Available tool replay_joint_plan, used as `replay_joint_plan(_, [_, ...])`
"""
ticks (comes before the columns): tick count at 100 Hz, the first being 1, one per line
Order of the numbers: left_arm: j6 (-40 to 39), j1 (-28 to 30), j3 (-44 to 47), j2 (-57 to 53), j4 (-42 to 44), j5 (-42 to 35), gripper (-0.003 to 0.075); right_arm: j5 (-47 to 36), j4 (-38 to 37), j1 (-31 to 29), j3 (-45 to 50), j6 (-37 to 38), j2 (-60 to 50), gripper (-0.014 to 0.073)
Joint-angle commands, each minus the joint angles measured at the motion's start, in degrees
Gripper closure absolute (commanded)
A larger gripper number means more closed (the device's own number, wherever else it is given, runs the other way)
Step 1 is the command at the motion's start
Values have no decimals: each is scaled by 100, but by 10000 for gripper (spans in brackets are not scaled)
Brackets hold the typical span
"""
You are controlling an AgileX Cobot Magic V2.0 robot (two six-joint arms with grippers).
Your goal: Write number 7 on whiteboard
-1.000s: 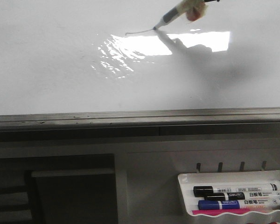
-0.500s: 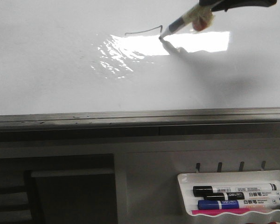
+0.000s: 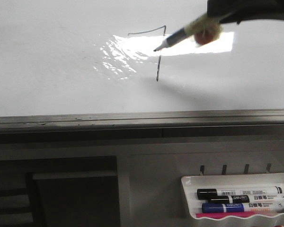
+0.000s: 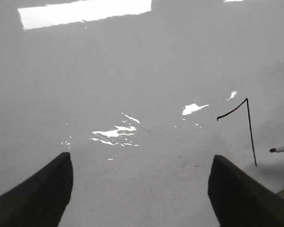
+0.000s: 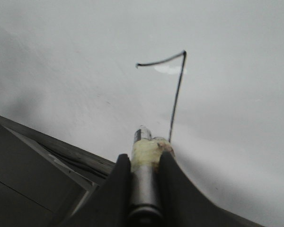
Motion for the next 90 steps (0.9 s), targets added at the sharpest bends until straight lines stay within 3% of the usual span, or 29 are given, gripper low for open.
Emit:
replay_joint_plan(1, [-40, 8, -182, -68, -85, -439, 177, 250, 76, -35, -205, 63, -428, 655])
replay_joint_plan(17, [480, -445, -182, -55, -85, -356, 177, 637, -110, -35, -496, 329, -603, 655])
replay_joint_plan(36, [910, -1543, -182, 151, 22, -591, 177, 1155, -1386, -35, -950, 1110, -375, 655])
replay_joint_plan(48, [946, -2090, -207, 456, 62, -701, 177, 1958, -2060, -35, -1283, 1527, -82, 655])
replay_joint_plan(61, [1018, -2527, -362, 928, 97, -711, 177, 2687, -2154, -35, -1595, 1586, 219, 655])
replay_joint_plan(90, [1018, -2902, -701, 1607, 518, -701, 177, 2878, -2217, -35, -1782, 1621, 342, 655])
